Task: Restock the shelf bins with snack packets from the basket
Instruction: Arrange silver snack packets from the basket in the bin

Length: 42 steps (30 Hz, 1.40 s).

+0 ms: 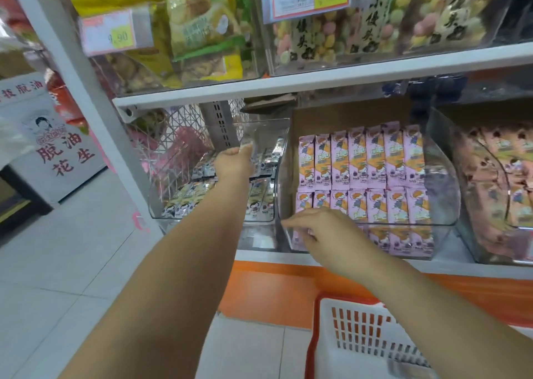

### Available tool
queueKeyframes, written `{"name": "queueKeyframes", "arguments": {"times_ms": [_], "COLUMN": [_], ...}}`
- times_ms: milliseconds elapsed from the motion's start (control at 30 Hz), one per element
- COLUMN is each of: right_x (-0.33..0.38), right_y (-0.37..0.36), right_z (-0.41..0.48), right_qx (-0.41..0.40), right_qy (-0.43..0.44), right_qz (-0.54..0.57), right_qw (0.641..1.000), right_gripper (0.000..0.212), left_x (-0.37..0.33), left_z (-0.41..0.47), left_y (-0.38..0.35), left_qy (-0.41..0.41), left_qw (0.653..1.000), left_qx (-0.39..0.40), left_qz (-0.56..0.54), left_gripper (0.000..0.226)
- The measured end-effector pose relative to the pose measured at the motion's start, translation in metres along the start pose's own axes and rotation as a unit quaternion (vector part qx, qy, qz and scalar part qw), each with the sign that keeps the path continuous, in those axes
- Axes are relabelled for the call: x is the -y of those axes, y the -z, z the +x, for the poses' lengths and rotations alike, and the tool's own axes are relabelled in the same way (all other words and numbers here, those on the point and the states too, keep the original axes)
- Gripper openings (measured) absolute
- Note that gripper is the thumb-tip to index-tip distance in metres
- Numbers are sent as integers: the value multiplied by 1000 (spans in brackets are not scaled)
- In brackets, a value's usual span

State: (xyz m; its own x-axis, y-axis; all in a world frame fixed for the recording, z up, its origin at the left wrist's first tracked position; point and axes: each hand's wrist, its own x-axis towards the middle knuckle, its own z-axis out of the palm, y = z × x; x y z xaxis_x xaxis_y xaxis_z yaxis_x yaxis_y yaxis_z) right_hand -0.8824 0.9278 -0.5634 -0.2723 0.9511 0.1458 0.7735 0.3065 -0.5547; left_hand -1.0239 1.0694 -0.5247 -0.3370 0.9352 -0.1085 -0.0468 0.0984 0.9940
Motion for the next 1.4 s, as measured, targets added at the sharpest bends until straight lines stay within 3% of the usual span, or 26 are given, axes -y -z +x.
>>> {"name": "queueKeyframes", "arguments": {"times_ms": [133, 300, 533, 633, 700, 767, 833, 933, 1000, 1100, 1267, 1400], "right_x": [-3, -7, -9, -13, -18, -26, -32, -43, -57, -90, -145, -189], "right_y": [2, 2, 2, -1, -4, -4, -3, -6, -13, -19, -26, -49], "right_z": [1, 2, -1, -9, -17, -25, -35, -57, -78, -113, -164, -188], "right_qx": [-10, 0, -4, -30, -95, -183, -199, -127, -50, 57, 180, 232], "right_qy": [12, 28, 47, 62, 99, 157, 182, 151, 99, -2, -202, -286], "right_qz": [9, 1, -25, -24, -35, -78, -107, -130, -150, -194, -204, -186], "right_qw": [1000, 1000, 999, 997, 990, 967, 957, 972, 982, 979, 941, 911], "right_gripper": [44, 48, 47, 47, 43, 34, 25, 25, 29, 25, 29, 27], "left_x": [8, 18, 11, 13, 25, 44, 70, 127, 171, 227, 266, 283], "left_z": [18, 24, 26, -4, -32, -62, -96, -132, -143, -159, -167, -175], "left_y": [-23, -33, -21, 0, 19, 40, 59, 74, 75, 72, 53, 50], "left_qy": [-19, -70, -76, -219, -337, -397, -439, -432, -364, -256, -195, -191], "left_qw": [998, 973, 936, 910, 887, 882, 864, 855, 863, 843, 835, 842], "left_qx": [6, 48, 104, 55, 24, 16, 30, 98, 165, 266, 305, 305], "left_qz": [52, 215, 328, 347, 315, 255, 244, 270, 311, 392, 415, 403], "left_gripper": [32, 38, 45, 41, 39, 38, 33, 31, 35, 38, 48, 62]}}
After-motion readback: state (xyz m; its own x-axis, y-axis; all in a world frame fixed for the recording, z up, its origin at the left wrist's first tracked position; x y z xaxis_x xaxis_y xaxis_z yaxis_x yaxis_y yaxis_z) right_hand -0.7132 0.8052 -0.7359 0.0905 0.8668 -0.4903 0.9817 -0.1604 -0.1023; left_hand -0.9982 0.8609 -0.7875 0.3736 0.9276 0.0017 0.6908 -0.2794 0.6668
